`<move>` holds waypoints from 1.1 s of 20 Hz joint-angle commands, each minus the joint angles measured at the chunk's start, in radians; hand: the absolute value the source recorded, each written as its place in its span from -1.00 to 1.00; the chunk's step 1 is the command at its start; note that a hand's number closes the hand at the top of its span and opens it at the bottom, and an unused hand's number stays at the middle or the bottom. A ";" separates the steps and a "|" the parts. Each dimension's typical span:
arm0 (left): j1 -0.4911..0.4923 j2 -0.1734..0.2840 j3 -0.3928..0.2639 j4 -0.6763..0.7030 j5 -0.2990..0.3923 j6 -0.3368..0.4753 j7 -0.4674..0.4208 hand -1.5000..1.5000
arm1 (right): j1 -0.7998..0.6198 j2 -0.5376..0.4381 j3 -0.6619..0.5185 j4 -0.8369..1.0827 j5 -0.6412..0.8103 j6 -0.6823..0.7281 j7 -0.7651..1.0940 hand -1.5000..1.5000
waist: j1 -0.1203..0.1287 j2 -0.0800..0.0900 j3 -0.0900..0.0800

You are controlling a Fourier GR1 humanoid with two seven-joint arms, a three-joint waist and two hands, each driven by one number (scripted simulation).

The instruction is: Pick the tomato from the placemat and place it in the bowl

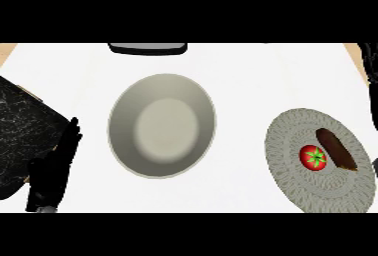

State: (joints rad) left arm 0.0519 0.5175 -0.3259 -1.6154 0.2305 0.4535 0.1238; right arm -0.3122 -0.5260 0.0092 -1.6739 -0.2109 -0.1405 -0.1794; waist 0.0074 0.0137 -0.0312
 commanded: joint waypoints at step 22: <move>-0.216 0.028 0.315 0.101 0.169 -0.196 -0.211 0.00 | 0.389 0.089 0.349 -0.324 1.024 -0.381 0.541 -1.00 | -0.046 -0.022 0.025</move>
State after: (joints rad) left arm -0.1637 0.5555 -0.0192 -1.5384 0.3964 0.2737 -0.0672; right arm 0.0271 -0.3876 0.3687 -1.8911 0.6544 -0.5885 0.1639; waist -0.0339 -0.0093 -0.0054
